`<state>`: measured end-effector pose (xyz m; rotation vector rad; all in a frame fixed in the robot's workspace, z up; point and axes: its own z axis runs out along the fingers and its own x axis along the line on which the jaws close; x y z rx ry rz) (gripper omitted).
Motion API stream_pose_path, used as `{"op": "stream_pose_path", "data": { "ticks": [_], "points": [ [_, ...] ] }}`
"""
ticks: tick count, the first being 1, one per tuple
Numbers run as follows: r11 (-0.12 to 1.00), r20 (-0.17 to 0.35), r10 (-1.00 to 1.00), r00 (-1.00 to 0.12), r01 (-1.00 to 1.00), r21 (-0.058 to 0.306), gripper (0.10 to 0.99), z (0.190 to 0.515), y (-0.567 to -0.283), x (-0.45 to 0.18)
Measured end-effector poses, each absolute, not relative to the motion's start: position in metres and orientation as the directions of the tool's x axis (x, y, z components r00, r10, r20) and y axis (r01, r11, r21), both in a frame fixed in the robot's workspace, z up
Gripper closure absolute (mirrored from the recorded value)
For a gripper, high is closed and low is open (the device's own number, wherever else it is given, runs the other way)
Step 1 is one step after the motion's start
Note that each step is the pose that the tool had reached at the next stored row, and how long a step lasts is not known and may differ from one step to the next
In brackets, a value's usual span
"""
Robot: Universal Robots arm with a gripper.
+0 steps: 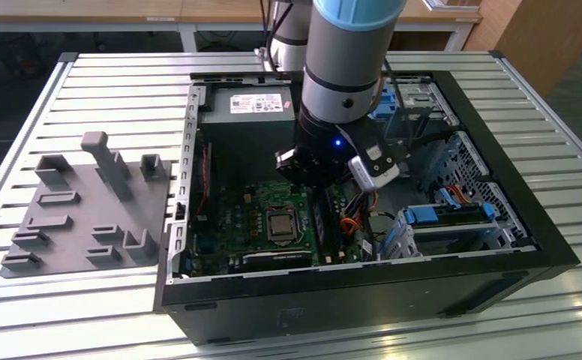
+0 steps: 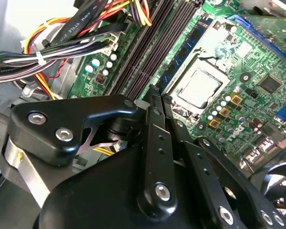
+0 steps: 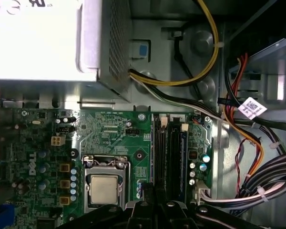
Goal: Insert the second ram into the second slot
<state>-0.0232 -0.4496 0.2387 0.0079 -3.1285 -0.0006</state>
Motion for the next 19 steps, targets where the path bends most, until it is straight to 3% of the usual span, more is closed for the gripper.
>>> {"op": "stream_pose_path", "data": {
  "ticks": [19],
  "points": [
    [1.000, 0.014, -0.002, -1.000, -0.002, 0.000, 0.957, 0.2317, -0.4553, -0.0205]
  ]
}}
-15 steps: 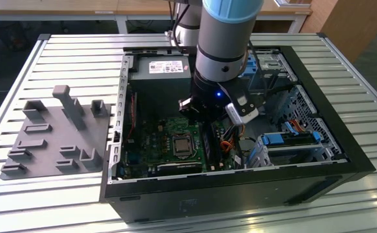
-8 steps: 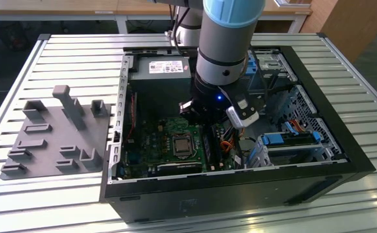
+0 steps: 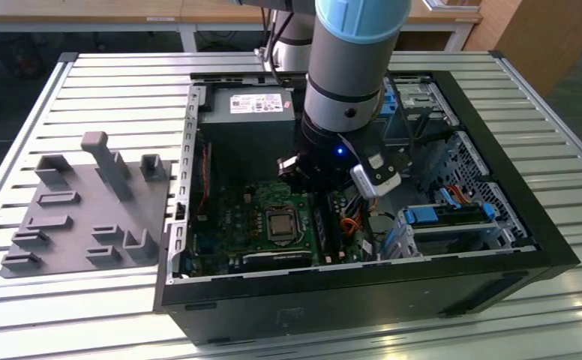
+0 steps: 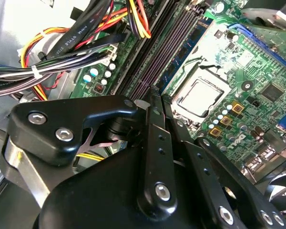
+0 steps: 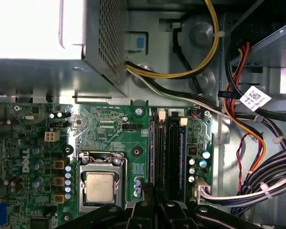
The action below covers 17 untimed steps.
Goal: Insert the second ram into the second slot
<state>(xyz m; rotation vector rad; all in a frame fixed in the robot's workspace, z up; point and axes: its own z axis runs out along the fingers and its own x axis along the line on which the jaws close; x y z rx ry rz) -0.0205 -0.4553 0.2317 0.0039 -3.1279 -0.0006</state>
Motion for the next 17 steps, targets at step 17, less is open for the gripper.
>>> {"op": "stream_pose_path", "data": {
  "ticks": [17],
  "points": [
    [1.000, 0.014, -0.003, -1.000, -0.003, 0.000, 0.957, 0.2293, -0.4608, -0.0162]
  ]
}}
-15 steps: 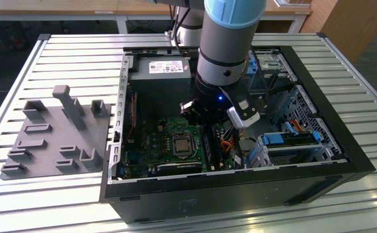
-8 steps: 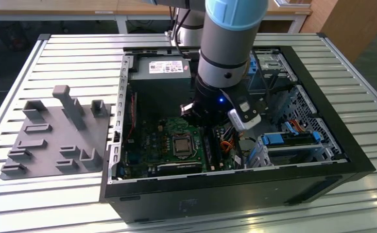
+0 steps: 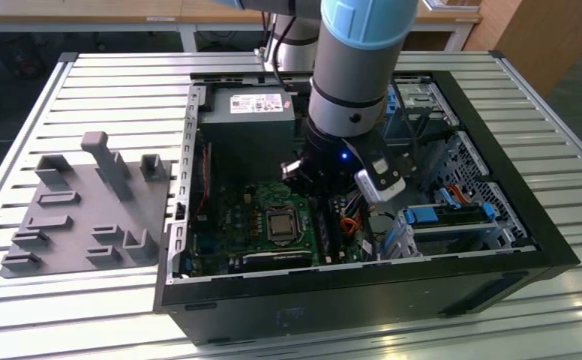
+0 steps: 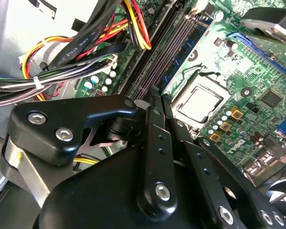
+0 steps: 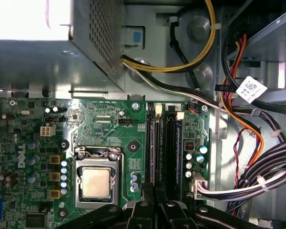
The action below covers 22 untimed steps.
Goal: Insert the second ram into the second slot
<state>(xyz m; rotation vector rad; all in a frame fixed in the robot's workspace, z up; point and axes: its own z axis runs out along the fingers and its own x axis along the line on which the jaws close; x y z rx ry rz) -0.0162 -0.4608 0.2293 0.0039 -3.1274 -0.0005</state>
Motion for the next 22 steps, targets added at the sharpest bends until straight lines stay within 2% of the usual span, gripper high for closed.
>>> {"op": "stream_pose_path", "data": {
  "ticks": [22],
  "points": [
    [1.000, 0.016, -0.003, -1.000, -0.003, 0.000, 0.957, 0.2218, -0.4592, -0.0131]
  ]
}}
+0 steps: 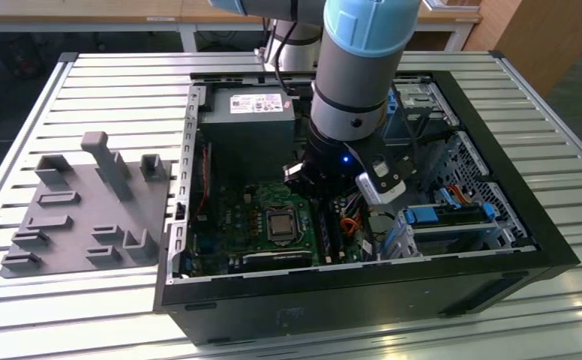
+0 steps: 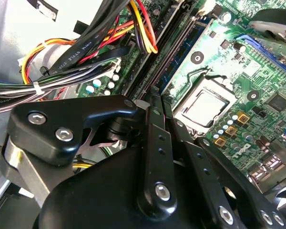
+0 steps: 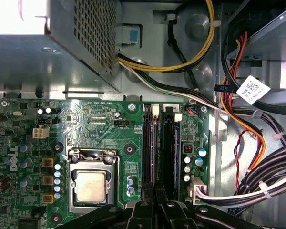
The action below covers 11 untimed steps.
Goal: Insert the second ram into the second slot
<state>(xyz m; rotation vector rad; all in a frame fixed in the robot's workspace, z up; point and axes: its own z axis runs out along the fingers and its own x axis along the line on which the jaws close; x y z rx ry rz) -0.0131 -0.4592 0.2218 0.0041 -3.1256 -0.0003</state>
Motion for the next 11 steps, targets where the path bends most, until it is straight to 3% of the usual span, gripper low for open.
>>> {"op": "stream_pose_path", "data": {
  "ticks": [11],
  "points": [
    [1.000, 0.020, 0.000, -1.000, 0.000, -0.001, 0.957, 0.2217, -0.4585, -0.0132]
  ]
}}
